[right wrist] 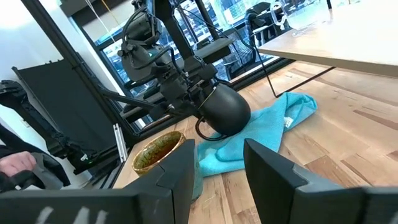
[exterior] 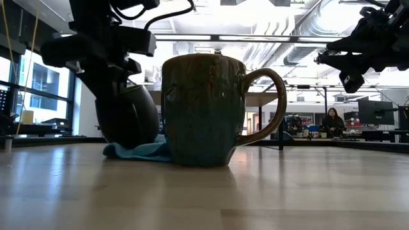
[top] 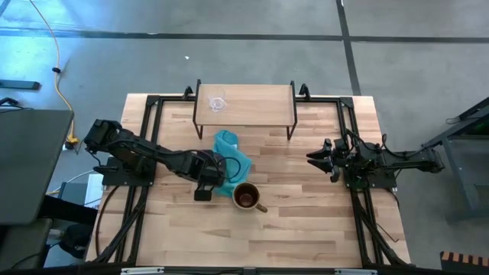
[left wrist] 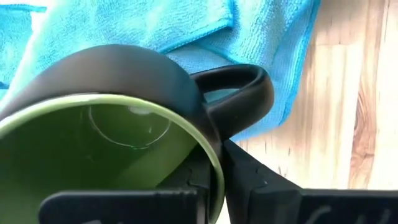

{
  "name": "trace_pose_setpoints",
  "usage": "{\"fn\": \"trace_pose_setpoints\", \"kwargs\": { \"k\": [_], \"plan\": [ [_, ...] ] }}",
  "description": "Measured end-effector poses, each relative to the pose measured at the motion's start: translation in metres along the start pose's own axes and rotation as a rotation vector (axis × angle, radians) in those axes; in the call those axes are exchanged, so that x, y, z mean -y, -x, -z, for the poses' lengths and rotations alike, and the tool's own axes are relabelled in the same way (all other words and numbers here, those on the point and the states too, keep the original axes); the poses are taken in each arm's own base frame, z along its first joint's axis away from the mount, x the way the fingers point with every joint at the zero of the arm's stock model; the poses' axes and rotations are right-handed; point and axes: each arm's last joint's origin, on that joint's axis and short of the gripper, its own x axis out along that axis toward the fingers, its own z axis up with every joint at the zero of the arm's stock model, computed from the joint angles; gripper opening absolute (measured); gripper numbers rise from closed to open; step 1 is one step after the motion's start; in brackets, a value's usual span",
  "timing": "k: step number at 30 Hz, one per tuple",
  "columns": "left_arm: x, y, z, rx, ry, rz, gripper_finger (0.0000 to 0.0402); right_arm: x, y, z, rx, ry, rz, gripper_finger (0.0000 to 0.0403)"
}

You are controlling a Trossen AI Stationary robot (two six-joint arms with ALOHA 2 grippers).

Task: Stack small to large cups/mugs on shelf
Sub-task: Put the green mug on the shelf

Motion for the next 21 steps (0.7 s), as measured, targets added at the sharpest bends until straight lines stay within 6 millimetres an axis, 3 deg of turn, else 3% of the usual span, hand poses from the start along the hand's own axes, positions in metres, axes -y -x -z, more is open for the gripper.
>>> {"fn": "trace_pose_setpoints", "kwargs": {
  "k": [8, 21],
  "plan": [
    [-0.001, 0.016, -0.009, -0.004, -0.088, 0.039, 0.0005, 0.000, 0.000, 0.000, 0.001, 0.000, 0.003, 0.0128],
    [-0.008, 0.074, -0.032, 0.010, -0.269, 0.157, 0.0004, 0.000, 0.000, 0.000, 0.001, 0.008, 0.003, 0.0128]
  ]
}}
